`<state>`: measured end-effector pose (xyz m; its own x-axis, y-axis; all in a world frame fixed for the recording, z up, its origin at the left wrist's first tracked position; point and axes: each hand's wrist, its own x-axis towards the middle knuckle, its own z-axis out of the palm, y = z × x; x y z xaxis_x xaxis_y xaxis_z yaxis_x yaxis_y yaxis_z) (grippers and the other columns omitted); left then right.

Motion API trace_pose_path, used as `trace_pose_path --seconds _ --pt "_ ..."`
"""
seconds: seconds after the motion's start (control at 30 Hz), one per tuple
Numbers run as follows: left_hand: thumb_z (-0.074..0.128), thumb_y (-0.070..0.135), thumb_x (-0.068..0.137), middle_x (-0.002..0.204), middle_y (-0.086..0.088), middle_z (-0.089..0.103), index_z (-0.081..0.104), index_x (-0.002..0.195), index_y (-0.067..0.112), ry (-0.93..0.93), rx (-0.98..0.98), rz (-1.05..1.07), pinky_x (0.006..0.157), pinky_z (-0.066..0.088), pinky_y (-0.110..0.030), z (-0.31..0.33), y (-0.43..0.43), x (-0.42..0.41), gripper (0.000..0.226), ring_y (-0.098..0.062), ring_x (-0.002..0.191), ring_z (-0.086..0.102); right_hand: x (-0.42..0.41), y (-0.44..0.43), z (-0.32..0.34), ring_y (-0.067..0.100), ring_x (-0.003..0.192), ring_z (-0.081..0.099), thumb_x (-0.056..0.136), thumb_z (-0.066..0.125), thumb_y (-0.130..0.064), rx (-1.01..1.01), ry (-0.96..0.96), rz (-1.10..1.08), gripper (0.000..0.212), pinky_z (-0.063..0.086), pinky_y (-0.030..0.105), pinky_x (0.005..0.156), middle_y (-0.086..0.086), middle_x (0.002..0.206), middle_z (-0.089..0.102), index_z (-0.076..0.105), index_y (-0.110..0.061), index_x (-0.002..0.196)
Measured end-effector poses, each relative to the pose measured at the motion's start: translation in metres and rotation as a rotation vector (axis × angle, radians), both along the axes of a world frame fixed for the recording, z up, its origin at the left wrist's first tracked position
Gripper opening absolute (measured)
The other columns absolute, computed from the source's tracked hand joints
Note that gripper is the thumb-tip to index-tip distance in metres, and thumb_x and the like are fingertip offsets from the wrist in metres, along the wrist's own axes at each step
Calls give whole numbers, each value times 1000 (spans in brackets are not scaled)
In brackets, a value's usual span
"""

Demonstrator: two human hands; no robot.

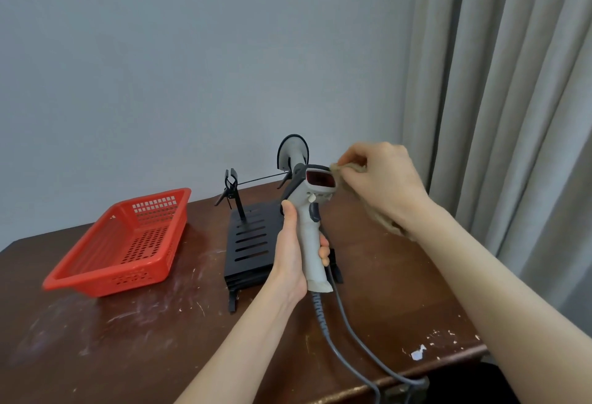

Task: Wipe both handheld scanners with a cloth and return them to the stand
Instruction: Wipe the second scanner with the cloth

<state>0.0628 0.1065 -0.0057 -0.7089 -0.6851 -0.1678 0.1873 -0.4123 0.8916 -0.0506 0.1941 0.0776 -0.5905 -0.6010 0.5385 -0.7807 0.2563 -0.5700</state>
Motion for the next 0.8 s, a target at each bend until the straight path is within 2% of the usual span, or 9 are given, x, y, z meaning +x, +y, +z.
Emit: trace_pose_path --seconds 0.07,0.17,0.27,0.37,0.43,0.5,0.6,0.73,0.8 --pt "43 73 76 53 -7 47 57 74 6 -4 -11 -8 39 37 -23 2 2 -1 68 -16 38 42 11 -5 3 4 71 57 83 64 -24 -69 -55 143 7 41 9 62 -15 70 61 69 -28 82" --pt "41 73 78 55 -8 46 59 79 5 -10 -24 0 40 37 -24 5 2 -1 71 -17 40 42 13 -12 -4 14 84 62 85 60 -20 16 -18 108 13 44 24 69 -8 84 68 71 -28 87" --pt "38 71 83 50 -6 47 58 71 8 -20 -22 11 39 36 -22 6 0 3 67 -16 38 41 3 -8 -3 25 92 62 85 55 -18 95 21 -63 20 42 27 70 0 96 70 72 -27 92" --pt "38 71 83 50 -6 48 59 69 8 -26 -21 12 39 37 -22 7 -1 3 68 -16 38 42 6 -8 1 2 74 60 84 63 -24 -76 -78 59 9 43 17 65 -9 71 65 72 -25 85" --pt "38 72 83 52 -7 48 60 70 8 -36 -40 5 40 38 -23 8 -1 3 69 -17 40 43 13 -11 0 -5 66 56 83 65 -23 -76 -85 156 7 38 11 60 -16 63 58 72 -24 83" --pt "38 72 83 53 -7 48 61 72 8 -37 -37 10 41 38 -23 8 -1 4 69 -17 40 43 12 -13 -5 7 77 60 85 61 -20 28 -47 115 13 40 22 66 -11 75 63 73 -25 88" --pt "38 72 82 51 -6 47 58 71 8 -52 -16 24 39 38 -22 7 -3 9 67 -16 39 42 2 -9 -6 26 92 62 87 55 -17 120 -28 -38 20 42 28 70 2 96 69 72 -26 92" --pt "38 72 83 51 -6 48 60 72 9 -57 -15 32 39 38 -22 11 -5 11 68 -16 40 42 11 -12 -5 11 77 59 86 62 -23 -21 -100 138 10 41 18 66 -7 76 64 72 -22 89" --pt "38 72 83 52 -6 49 61 75 8 -65 -25 39 41 39 -23 13 -6 12 69 -16 41 44 13 -16 -10 15 85 61 87 60 -22 24 -86 141 13 43 23 72 -4 85 67 72 -23 92"
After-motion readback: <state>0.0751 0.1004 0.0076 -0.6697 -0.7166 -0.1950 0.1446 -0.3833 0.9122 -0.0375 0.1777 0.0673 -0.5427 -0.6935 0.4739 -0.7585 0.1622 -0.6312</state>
